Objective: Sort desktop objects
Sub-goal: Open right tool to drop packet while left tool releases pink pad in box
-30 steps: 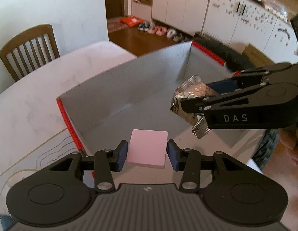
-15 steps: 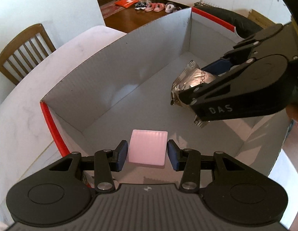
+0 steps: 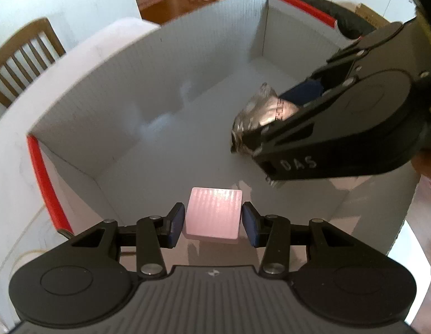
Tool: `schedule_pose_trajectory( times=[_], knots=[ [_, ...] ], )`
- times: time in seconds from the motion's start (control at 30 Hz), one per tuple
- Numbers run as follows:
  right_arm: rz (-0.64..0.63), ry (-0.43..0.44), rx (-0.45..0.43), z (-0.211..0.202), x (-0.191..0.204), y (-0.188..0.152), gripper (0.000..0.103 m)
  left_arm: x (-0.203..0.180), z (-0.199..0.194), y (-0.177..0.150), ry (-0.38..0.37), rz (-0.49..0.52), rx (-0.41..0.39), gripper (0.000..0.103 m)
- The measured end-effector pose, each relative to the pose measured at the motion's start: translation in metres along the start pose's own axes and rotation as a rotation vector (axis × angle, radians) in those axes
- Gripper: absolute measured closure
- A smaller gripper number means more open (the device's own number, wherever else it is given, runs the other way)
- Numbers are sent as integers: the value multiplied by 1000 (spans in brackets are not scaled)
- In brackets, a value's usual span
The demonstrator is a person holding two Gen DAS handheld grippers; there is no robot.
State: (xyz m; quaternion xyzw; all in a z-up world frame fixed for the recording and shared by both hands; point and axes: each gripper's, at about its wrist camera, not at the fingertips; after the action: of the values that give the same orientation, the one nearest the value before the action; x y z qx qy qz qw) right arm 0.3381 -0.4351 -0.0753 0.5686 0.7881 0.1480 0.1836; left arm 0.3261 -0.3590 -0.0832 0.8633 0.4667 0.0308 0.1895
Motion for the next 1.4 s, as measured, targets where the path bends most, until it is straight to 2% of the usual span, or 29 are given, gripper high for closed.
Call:
schedule_pose_trajectory(
  times=[0.3, 0.33, 0.4, 0.53, 0.73, 0.9, 1.0, 1.3, 1.4],
  knots=[
    [9, -10, 9, 2, 0, 6, 54, -1, 3, 0, -12, 7, 35, 59],
    [13, -9, 10, 2, 0, 6, 53, -1, 3, 0, -13, 7, 36, 58],
    [18, -10, 8, 2, -1, 6, 49, -2, 2, 0, -15, 7, 29, 49],
    [31, -15, -10, -1, -3, 5, 40, -4, -5, -2, -24, 9, 2, 44],
    [53, -11, -43, -13, -7, 6, 32, -10, -22, -9, -41, -5, -64, 41],
    [82, 11, -83, -30, -11, 4, 30, -8, -42, -16, -51, -34, -143, 37],
    [93, 31, -107, -41, -14, 1, 23, -8, -51, -21, -65, -70, -180, 37],
    [88, 77, -199, -77, -16, -10, 17, -9, -87, -41, -37, -111, -298, 37],
    [104, 96, -232, -89, -20, -13, 10, -10, -98, -50, -25, -112, -337, 37]
  ],
)
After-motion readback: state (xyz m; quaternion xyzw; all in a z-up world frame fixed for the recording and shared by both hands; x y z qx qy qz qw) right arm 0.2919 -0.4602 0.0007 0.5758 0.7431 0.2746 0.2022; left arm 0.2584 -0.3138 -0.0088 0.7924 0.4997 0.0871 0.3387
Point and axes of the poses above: each gripper's, at about its wrist camera, not at the fingertips, and z roughly the way its jaws point, x to its left, y to its top, and after that the axes turned 11 degrees about -y, right-handed
